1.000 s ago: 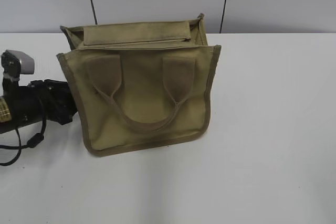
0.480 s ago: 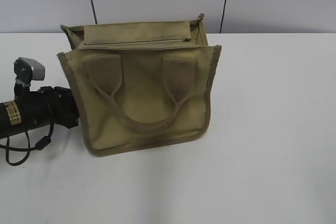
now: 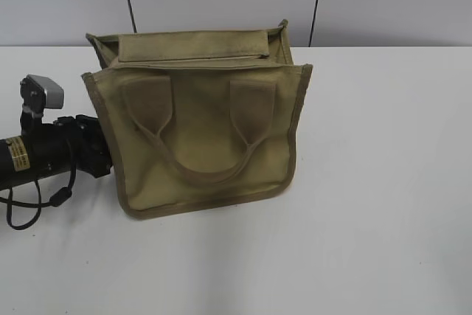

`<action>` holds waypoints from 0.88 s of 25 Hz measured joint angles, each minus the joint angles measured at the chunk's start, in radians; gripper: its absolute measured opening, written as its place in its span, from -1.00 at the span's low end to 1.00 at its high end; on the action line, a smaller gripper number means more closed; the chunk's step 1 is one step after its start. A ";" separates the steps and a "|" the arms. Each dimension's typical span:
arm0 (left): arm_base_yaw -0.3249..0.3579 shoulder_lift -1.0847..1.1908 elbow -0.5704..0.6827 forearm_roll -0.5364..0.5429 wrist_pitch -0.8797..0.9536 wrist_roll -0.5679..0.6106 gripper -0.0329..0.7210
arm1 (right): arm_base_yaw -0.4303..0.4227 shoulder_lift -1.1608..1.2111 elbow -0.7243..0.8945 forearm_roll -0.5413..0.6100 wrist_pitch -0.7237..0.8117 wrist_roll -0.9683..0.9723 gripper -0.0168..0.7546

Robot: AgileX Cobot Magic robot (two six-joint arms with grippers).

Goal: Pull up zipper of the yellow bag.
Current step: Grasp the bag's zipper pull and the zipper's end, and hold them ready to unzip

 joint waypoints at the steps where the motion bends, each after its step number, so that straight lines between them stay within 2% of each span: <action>1: 0.000 -0.001 0.000 0.002 0.000 0.000 -0.02 | 0.000 0.000 0.000 0.000 0.000 0.000 0.56; 6: 0.000 -0.008 0.000 0.019 0.000 0.000 -0.02 | 0.000 0.000 0.000 0.000 0.000 0.000 0.56; 13: 0.000 -0.036 0.000 0.030 0.000 0.000 -0.14 | 0.000 0.000 0.000 0.000 0.000 0.000 0.56; 14: 0.000 -0.036 0.000 0.029 0.000 0.000 -0.20 | 0.000 0.000 0.000 0.000 0.000 0.000 0.56; 19: 0.000 -0.036 0.000 0.037 0.000 0.000 -0.79 | 0.000 0.000 0.000 0.000 0.000 0.000 0.56; 22: 0.000 -0.036 0.000 0.038 0.000 0.000 -0.89 | 0.000 0.000 0.000 0.000 0.000 0.000 0.56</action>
